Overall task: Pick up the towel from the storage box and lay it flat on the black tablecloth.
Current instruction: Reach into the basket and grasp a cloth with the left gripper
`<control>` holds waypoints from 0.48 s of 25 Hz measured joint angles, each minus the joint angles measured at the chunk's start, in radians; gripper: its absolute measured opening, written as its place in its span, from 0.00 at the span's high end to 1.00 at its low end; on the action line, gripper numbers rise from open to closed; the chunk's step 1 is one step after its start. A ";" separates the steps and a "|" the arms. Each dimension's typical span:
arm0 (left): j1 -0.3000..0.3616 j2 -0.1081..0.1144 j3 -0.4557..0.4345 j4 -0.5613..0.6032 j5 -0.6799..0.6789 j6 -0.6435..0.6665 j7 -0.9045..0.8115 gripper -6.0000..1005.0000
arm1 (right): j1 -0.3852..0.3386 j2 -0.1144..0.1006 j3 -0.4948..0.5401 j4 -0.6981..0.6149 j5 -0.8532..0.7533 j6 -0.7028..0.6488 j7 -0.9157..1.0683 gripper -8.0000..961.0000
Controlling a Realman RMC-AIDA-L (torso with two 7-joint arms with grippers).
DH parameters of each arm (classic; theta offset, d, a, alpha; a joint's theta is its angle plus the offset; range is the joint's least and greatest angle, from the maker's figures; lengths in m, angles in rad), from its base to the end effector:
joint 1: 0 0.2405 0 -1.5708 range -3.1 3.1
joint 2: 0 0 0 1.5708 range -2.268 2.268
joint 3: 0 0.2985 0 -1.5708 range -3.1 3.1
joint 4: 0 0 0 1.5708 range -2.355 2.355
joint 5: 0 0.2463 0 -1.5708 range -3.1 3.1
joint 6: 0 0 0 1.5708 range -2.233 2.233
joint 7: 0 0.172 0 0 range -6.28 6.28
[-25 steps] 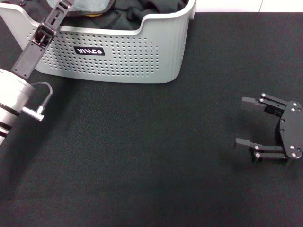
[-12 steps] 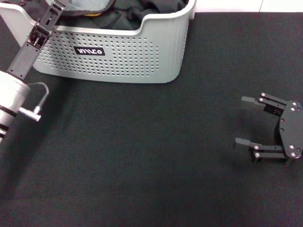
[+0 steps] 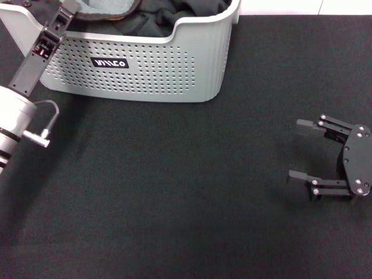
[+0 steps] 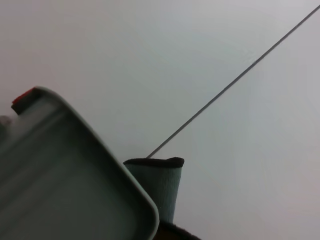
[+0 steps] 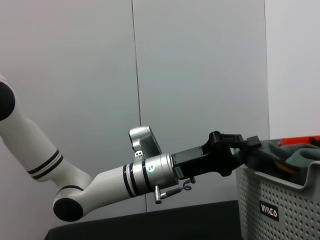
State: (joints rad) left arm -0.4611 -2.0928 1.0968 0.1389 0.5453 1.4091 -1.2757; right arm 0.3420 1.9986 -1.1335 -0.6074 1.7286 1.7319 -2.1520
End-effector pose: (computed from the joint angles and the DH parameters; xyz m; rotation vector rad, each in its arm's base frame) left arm -0.3390 0.3938 -0.0296 -1.5579 -1.1458 -1.5881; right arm 0.2933 0.3209 -0.0332 -2.7057 0.1135 1.0946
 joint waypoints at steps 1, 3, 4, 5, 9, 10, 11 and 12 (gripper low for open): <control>-0.001 0.000 0.000 -0.001 0.000 0.000 0.004 0.73 | 0.000 0.000 -0.001 0.000 0.000 0.000 0.000 0.21; -0.002 -0.001 0.000 -0.002 0.000 0.000 0.006 0.87 | 0.001 0.000 -0.001 0.000 0.000 0.000 0.000 0.21; -0.002 -0.002 0.000 -0.002 -0.003 0.000 0.009 0.94 | 0.001 0.000 -0.001 0.000 0.000 0.000 0.000 0.21; -0.002 -0.003 0.000 -0.002 -0.008 0.000 0.014 0.94 | 0.001 0.000 -0.001 0.000 0.000 0.000 0.000 0.21; -0.002 -0.005 0.001 -0.005 -0.028 0.000 0.036 0.95 | 0.003 0.000 0.000 0.000 0.000 0.000 0.000 0.21; -0.001 -0.005 0.003 -0.005 -0.028 0.006 0.038 0.95 | 0.003 0.000 0.000 0.000 0.000 0.000 0.000 0.21; 0.003 -0.005 0.005 0.000 -0.026 0.034 0.039 0.96 | 0.004 0.000 0.001 0.000 0.000 0.000 0.000 0.22; 0.005 -0.004 0.007 0.004 -0.024 0.051 0.040 0.96 | 0.004 0.000 0.001 0.000 0.000 0.001 0.000 0.22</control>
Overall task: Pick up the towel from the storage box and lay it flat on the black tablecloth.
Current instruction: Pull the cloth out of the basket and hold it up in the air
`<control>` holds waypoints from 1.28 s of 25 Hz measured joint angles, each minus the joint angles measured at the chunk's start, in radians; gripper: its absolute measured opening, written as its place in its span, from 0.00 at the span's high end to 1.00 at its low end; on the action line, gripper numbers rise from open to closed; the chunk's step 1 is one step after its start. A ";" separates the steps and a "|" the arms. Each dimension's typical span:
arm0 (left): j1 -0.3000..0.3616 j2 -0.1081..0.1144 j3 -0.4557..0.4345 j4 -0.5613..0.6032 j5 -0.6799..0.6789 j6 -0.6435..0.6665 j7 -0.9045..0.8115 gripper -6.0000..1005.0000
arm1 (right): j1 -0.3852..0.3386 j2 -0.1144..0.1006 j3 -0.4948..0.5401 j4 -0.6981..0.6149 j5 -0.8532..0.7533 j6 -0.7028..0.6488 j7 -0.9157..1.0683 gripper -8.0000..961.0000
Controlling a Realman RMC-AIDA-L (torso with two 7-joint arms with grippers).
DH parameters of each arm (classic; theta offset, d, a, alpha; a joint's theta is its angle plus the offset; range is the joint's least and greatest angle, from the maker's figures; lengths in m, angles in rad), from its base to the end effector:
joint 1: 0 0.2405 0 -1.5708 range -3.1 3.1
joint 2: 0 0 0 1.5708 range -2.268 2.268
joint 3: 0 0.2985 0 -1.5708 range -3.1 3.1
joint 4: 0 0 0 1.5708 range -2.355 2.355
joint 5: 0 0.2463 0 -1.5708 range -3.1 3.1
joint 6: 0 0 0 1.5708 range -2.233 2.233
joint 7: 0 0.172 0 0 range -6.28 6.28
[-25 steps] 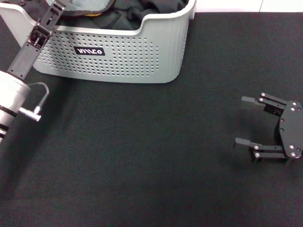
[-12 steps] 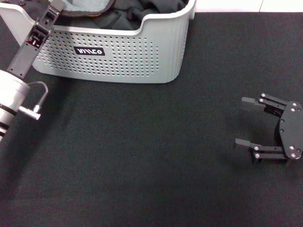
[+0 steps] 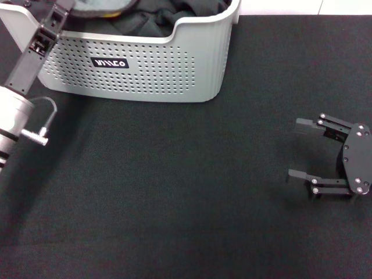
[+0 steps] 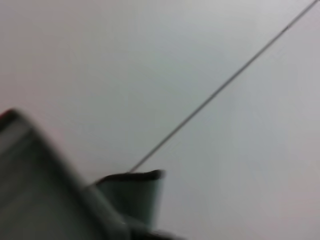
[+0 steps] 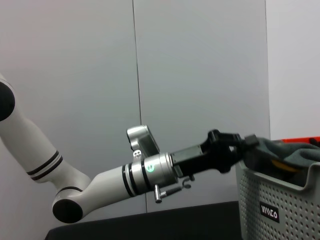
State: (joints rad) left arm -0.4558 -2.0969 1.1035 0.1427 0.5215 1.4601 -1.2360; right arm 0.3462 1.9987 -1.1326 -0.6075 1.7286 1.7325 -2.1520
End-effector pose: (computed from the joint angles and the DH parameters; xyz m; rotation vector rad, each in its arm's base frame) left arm -0.3331 0.3894 -0.0246 -1.5629 -1.0687 -1.6194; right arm 0.2919 0.3221 -0.0330 -2.7065 0.1076 1.0966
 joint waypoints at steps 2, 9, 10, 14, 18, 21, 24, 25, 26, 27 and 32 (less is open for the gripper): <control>0.012 0.003 0.006 0.018 0.016 0.108 0.006 0.96 | 0.001 0.000 0.000 -0.002 0.000 0.001 0.000 0.22; 0.114 0.006 0.013 0.251 0.046 0.541 -0.052 0.97 | 0.001 0.000 0.001 -0.009 0.000 0.007 0.000 0.22; 0.126 0.006 0.017 0.297 0.049 0.560 -0.085 0.97 | 0.001 0.000 0.001 -0.010 0.000 0.007 0.000 0.22; 0.143 0.037 0.088 0.515 0.122 0.571 -0.223 0.97 | 0.001 0.000 0.002 -0.011 0.000 0.009 0.000 0.23; 0.094 0.087 0.172 0.612 0.185 0.573 -0.303 0.97 | 0.002 0.000 0.004 -0.011 0.003 0.018 0.000 0.23; 0.034 0.114 0.205 0.643 0.233 0.574 -0.383 0.97 | 0.000 -0.005 0.007 -0.014 0.019 0.032 -0.001 0.23; -0.011 0.122 0.206 0.660 0.321 0.574 -0.424 0.97 | -0.004 -0.009 0.007 -0.022 0.032 0.040 -0.001 0.23; -0.022 0.121 0.205 0.662 0.342 0.574 -0.428 0.97 | -0.005 -0.008 0.007 -0.025 0.035 0.040 -0.002 0.23; -0.032 0.120 0.205 0.663 0.365 0.573 -0.431 0.97 | -0.007 -0.007 0.007 -0.028 0.036 0.040 -0.002 0.23; -0.044 0.118 0.205 0.663 0.382 0.573 -0.435 0.97 | -0.008 -0.006 0.007 -0.031 0.036 0.040 -0.002 0.23; -0.084 0.121 0.205 0.666 0.448 0.572 -0.492 0.97 | -0.003 -0.004 0.007 -0.040 0.039 0.041 -0.002 0.24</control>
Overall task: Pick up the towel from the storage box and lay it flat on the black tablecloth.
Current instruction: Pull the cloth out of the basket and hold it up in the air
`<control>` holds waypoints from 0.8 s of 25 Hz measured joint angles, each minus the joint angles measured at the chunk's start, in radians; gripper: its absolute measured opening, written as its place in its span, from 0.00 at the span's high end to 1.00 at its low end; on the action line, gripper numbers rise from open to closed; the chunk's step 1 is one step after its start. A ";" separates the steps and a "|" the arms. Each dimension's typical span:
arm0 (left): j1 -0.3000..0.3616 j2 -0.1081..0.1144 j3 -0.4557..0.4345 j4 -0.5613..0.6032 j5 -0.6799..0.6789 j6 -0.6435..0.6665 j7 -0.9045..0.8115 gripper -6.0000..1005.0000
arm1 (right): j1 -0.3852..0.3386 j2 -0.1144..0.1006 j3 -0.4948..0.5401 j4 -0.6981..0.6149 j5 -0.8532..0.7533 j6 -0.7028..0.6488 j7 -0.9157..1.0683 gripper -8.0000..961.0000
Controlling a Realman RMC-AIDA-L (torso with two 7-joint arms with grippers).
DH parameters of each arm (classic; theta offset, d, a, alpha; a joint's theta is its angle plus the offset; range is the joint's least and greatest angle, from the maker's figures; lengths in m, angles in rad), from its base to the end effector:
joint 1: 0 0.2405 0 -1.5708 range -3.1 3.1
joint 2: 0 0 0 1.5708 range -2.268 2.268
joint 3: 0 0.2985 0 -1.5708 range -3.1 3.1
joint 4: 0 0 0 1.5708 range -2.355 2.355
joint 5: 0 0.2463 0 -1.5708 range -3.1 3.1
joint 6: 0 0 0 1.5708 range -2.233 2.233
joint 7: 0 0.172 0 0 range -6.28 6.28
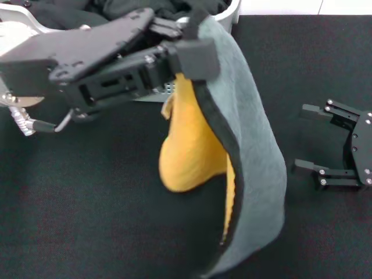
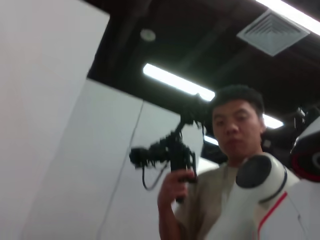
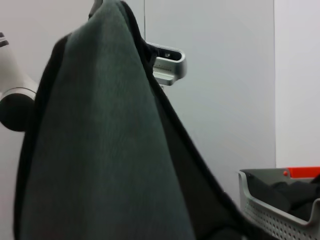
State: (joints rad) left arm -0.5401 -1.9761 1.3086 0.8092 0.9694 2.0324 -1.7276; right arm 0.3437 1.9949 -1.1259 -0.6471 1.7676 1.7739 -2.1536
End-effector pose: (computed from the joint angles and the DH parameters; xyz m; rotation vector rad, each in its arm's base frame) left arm -0.1446 0.3311 0.0324 2.2968 0.2160 1.4216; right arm 0.2811 0.3236 -0.0192 -2.6766 0.0254 1.1559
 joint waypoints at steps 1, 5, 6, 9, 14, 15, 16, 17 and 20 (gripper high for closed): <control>-0.008 0.001 0.000 0.004 0.015 0.000 -0.012 0.96 | 0.005 0.001 -0.001 -0.001 0.000 0.000 0.000 0.24; -0.028 -0.003 -0.006 0.047 0.090 -0.001 -0.067 0.96 | 0.020 0.006 -0.012 -0.011 0.006 0.001 -0.001 0.24; -0.032 -0.005 -0.009 0.055 0.105 -0.001 -0.076 0.96 | 0.022 0.006 -0.014 -0.013 0.013 0.001 -0.005 0.24; -0.040 -0.007 -0.012 0.065 0.128 -0.002 -0.086 0.96 | 0.026 0.007 -0.015 -0.014 0.040 0.000 -0.022 0.24; -0.083 -0.006 -0.015 0.072 0.170 -0.003 -0.126 0.96 | 0.041 0.012 -0.017 0.001 0.067 -0.008 -0.046 0.25; -0.095 -0.007 -0.015 0.073 0.179 -0.003 -0.138 0.96 | 0.047 0.014 -0.021 0.007 0.067 -0.015 -0.052 0.25; -0.107 -0.009 -0.015 0.073 0.186 -0.003 -0.150 0.96 | 0.054 0.016 -0.025 0.015 0.066 -0.026 -0.058 0.25; -0.117 -0.010 -0.014 0.073 0.189 -0.003 -0.157 0.96 | 0.059 0.016 -0.029 0.020 0.065 -0.033 -0.061 0.25; -0.143 -0.019 -0.009 0.074 0.193 -0.003 -0.170 0.96 | 0.076 0.017 -0.060 0.042 0.060 -0.060 -0.073 0.25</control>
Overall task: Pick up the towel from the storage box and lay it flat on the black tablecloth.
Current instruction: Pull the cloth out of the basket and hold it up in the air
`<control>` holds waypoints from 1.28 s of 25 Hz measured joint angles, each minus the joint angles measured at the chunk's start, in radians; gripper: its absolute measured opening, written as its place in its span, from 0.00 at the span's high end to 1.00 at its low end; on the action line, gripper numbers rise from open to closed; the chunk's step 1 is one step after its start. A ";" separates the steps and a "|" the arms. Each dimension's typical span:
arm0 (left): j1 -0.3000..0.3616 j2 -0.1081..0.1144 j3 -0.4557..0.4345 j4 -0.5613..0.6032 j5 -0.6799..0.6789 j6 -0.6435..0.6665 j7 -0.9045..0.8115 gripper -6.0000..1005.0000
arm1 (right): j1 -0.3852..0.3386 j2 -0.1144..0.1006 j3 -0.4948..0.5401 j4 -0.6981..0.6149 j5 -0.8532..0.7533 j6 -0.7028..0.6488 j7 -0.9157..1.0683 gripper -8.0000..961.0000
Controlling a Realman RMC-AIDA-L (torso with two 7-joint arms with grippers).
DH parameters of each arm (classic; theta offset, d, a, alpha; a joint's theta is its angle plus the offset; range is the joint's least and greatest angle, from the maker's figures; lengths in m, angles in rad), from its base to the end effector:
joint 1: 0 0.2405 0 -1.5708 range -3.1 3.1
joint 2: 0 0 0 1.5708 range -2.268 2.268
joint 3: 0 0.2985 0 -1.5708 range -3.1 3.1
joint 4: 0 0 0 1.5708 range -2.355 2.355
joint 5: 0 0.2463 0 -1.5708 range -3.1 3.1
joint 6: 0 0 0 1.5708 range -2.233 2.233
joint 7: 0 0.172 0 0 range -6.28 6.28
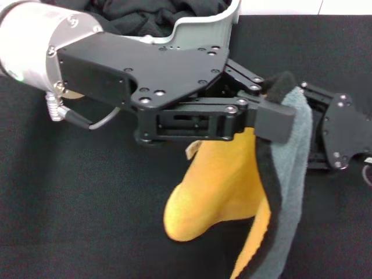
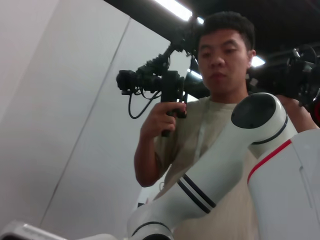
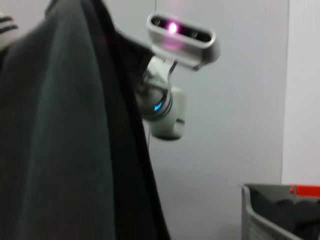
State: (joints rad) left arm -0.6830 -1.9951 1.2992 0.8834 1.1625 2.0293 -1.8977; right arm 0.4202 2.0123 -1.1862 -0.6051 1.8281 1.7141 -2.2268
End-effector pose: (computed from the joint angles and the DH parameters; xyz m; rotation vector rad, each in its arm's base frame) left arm -0.0974 0.3398 0.0100 2.3134 0.2084 1.0403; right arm 0.2544 0.3455 -0.0375 -2.6541 -0.0821 1.1774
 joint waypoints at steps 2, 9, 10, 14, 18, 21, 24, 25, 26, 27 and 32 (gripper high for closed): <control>-0.012 -0.004 0.002 0.001 0.002 0.000 -0.004 0.96 | 0.007 0.001 -0.029 0.012 -0.001 -0.032 -0.014 0.25; -0.034 -0.014 0.006 0.005 0.013 0.000 -0.010 0.96 | 0.038 0.003 -0.079 0.036 -0.004 -0.093 -0.019 0.26; -0.034 -0.014 0.006 0.005 0.013 0.000 -0.010 0.96 | 0.041 0.004 -0.082 0.038 -0.005 -0.103 -0.019 0.26; -0.035 -0.017 0.006 0.005 0.014 0.000 -0.009 0.96 | 0.047 0.007 -0.085 0.039 -0.007 -0.152 -0.015 0.26; -0.032 -0.019 0.006 0.005 0.014 0.000 -0.007 0.96 | 0.052 0.008 -0.087 0.039 -0.008 -0.183 -0.011 0.26; -0.030 -0.021 0.006 0.006 0.014 0.001 -0.005 0.96 | 0.058 0.009 -0.099 0.039 -0.008 -0.198 -0.011 0.31; -0.028 -0.023 0.003 0.007 0.014 0.001 -0.003 0.96 | 0.064 0.009 -0.112 0.039 -0.008 -0.211 -0.014 0.37; -0.027 -0.024 0.002 0.007 0.014 0.002 -0.002 0.96 | 0.066 0.009 -0.116 0.039 -0.008 -0.214 -0.014 0.39; -0.027 -0.024 0.002 0.007 0.014 0.002 -0.002 0.96 | 0.068 0.009 -0.122 0.039 -0.008 -0.218 -0.014 0.42; -0.027 -0.024 0.001 0.007 0.014 0.002 -0.001 0.96 | 0.070 0.009 -0.128 0.040 -0.008 -0.218 -0.012 0.44; -0.024 -0.023 -0.003 0.004 0.014 0.002 0.009 0.96 | 0.074 0.006 -0.144 0.041 -0.008 -0.186 -0.007 0.57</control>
State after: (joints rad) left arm -0.7070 -2.0182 1.2962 0.8874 1.1766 2.0308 -1.8886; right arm 0.4939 2.0180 -1.3306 -0.5645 1.8203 1.5285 -2.2340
